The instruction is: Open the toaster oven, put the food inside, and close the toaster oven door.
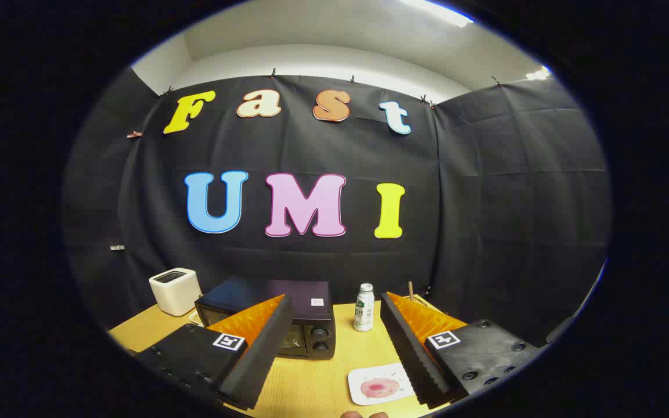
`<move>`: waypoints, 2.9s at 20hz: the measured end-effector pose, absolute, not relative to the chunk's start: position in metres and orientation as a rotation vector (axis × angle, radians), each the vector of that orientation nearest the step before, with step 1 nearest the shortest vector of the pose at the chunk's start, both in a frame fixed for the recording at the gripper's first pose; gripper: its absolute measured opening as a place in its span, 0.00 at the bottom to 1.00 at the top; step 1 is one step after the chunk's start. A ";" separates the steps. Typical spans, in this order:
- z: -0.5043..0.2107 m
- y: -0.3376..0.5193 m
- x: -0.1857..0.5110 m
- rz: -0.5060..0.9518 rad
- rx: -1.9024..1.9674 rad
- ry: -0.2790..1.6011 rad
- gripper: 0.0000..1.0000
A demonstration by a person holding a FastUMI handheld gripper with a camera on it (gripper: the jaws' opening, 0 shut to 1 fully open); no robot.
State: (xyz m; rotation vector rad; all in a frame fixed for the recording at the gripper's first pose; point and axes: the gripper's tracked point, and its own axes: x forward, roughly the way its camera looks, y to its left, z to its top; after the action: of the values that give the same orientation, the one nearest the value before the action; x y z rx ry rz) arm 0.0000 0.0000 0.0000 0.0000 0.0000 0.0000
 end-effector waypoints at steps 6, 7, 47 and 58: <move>0.002 -0.001 -0.013 0.002 -0.004 -0.005 0.98; 0.002 -0.002 -0.014 -0.002 -0.003 -0.005 0.98; -0.065 0.136 0.099 0.103 0.068 0.152 0.98; -0.167 0.190 0.151 0.116 0.055 0.317 0.99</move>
State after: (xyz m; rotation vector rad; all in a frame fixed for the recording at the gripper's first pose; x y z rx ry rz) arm 0.1510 0.1902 -0.1669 0.0550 0.3171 0.1160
